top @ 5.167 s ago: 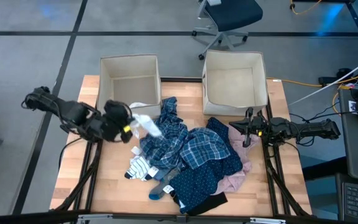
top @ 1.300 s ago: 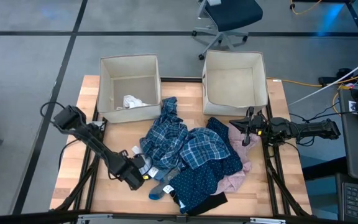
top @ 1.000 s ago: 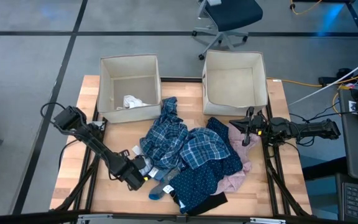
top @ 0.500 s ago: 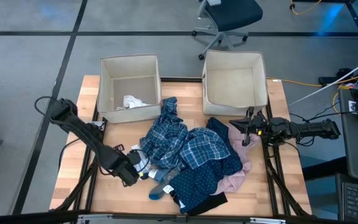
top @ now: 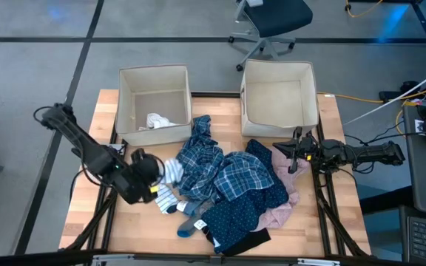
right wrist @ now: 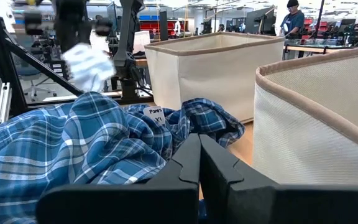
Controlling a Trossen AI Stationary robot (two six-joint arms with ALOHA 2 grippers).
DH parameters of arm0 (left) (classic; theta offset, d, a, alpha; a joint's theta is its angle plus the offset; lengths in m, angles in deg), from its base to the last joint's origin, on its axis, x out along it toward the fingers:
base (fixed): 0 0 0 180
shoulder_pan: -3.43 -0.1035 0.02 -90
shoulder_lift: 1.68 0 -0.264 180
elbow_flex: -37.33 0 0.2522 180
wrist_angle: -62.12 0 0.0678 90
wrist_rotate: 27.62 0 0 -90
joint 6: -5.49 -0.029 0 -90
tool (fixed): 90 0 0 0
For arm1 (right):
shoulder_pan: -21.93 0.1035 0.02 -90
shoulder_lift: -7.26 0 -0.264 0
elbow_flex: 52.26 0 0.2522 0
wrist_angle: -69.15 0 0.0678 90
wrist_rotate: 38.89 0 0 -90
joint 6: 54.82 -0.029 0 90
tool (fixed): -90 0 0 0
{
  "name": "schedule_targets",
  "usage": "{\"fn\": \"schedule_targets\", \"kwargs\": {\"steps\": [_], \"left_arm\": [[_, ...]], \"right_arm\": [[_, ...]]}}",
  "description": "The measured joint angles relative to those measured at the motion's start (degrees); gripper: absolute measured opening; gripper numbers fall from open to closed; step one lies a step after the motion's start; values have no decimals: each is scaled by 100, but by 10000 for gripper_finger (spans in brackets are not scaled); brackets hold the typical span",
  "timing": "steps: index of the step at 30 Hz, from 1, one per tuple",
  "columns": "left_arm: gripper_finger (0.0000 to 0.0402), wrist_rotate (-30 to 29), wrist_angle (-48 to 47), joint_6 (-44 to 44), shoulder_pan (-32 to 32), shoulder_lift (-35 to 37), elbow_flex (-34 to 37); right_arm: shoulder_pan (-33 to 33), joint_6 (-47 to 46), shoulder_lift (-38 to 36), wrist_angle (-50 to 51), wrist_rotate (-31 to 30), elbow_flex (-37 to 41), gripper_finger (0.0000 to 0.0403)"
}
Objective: Sort clothes
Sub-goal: Put the white patterned sock into the left laundry bin
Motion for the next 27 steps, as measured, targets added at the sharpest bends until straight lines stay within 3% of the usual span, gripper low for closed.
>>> {"fn": "schedule_targets", "kwargs": {"steps": [10,17,27], "left_arm": [[4,-2280,16,-1350,-1104,879,-105],[21,-2372,44,-2390,-2518,1309,-105],[15,-2283,111,-3186,-4479,1370,122]], "right_arm": [[0,-4,0,0,0,0,5],[0,-113,0,0,0,0,5],[0,-123,0,0,0,-2,5]]}}
